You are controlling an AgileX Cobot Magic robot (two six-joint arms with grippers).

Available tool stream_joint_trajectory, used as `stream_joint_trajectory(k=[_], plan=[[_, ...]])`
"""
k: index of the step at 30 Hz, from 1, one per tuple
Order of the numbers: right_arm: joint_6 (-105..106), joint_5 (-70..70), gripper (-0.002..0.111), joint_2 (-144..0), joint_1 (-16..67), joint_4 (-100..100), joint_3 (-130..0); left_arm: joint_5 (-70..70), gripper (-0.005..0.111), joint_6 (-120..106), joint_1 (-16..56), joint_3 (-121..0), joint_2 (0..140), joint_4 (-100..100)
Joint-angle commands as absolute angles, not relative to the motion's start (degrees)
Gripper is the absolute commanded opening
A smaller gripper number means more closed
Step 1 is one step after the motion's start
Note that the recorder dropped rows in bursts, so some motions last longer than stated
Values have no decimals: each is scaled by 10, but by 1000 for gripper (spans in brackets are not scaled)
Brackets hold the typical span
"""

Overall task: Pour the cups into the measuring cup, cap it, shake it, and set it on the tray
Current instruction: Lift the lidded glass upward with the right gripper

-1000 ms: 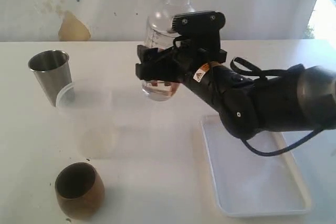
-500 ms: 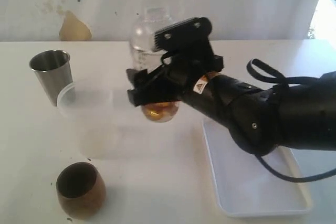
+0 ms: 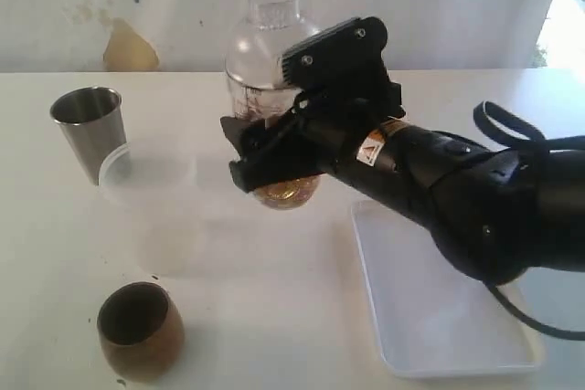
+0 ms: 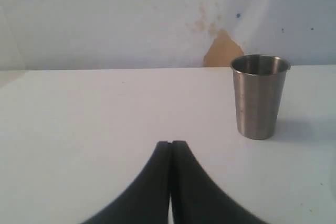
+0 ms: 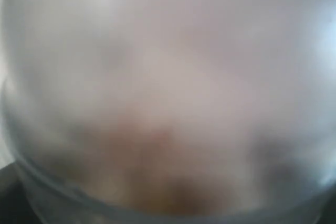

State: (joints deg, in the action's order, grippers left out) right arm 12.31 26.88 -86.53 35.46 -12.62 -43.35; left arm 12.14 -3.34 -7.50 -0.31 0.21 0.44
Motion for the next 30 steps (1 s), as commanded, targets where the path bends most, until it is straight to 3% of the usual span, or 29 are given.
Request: stream_joint_trajectory(k=[1,3,7,10,11,14,18,19,21,22,25,28,30], plan=[[109,301,0,-845,336,-131,-440,117,0,-33,-73,0,0,4],[60,251,0,-834,365,49,-443,117,0,-33,-73,0,0,4],[106,350,0,-834,342,-245,-434,117,0,-33,-73,0,0,4],[22,306,0,-826,363,45,-438,117,0,-33,-73,0,0,4],[37,290,0,-826,367,50,-440,117,0,-33,-73,0,0,4],[87,345,0,-827,337,-261,-434,117,0,-33,-73,0,0,4],[0,274,0,-818,374,88,-440,117,0,-33,-73,0,0,4],[28,271,0,-818,371,46,-441,116,0,-33,-73,0,0,4],[86,336,0,-821,348,-226,-433,116,0,-33,-73,0,0,4],[77,355,0,-821,349,-240,-429,116,0,-33,-73,0,0,4],[76,302,0,-813,373,-9,-434,116,0,-33,-73,0,0,4],[115,341,0,-815,359,-258,-434,116,0,-33,-73,0,0,4],[99,328,0,-812,375,-134,-434,116,0,-33,-73,0,0,4]])
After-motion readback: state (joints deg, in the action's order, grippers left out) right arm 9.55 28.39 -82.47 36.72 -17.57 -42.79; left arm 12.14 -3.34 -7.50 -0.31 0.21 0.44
